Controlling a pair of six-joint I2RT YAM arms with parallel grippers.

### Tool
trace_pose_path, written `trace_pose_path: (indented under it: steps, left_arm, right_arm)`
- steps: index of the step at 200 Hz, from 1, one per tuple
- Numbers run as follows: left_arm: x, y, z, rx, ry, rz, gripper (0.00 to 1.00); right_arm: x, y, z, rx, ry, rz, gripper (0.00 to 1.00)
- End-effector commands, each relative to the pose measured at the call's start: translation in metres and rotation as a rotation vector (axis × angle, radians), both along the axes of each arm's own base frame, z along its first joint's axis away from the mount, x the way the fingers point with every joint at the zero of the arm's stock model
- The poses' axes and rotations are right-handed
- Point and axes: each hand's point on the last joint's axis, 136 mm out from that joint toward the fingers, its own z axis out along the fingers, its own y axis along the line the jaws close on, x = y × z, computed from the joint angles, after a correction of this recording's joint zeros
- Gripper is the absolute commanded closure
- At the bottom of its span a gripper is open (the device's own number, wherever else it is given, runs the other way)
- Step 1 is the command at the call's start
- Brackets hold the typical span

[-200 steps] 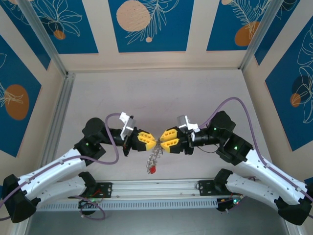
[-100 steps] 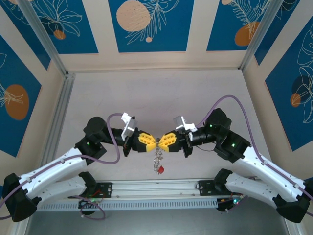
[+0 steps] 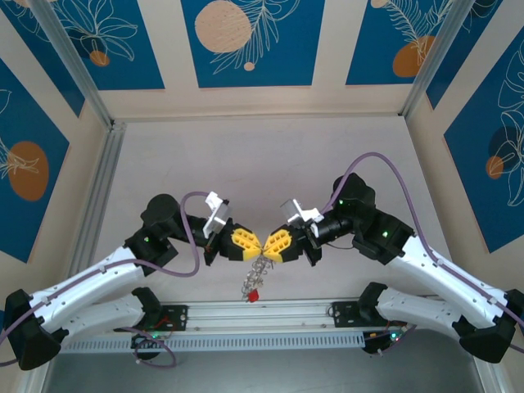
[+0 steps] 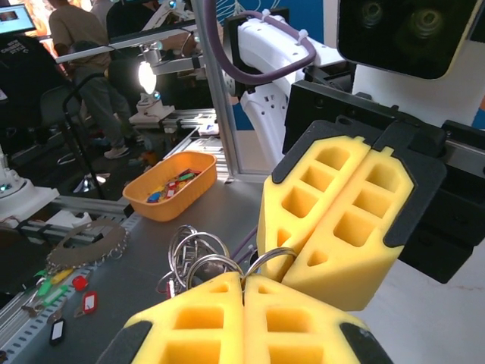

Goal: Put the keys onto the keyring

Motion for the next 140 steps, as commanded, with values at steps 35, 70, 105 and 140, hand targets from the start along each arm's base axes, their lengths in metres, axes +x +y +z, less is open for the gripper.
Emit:
trace_pose_path:
  steps: [35, 70, 105, 140]
  left_arm:
    - [0.0149, -0.0061, 0.0077, -0.011, -0.024, 0.079, 1.0]
    - [0.0146, -0.005, 0.0062, -0.002, -0.032, 0.086, 1.0]
    - [0.0142, -0.0042, 0.0053, 0.0, -0.033, 0.089, 1.0]
    - [0.0127, -0.0038, 0.0057, 0.002, -0.035, 0.081, 1.0]
  right_arm:
    - [-0.0274, -0.0039, 0.0128, 0.033, -0.015, 0.168, 1.0]
    - [-0.0306, -0.0034, 0.0141, 0.037, -0.016, 0.196, 1.0]
    - [-0.0293, -0.004, 0.011, 0.027, -0.014, 0.174, 1.0]
    - [-0.0289, -0.0045, 0.0103, 0.024, -0.018, 0.166, 1.0]
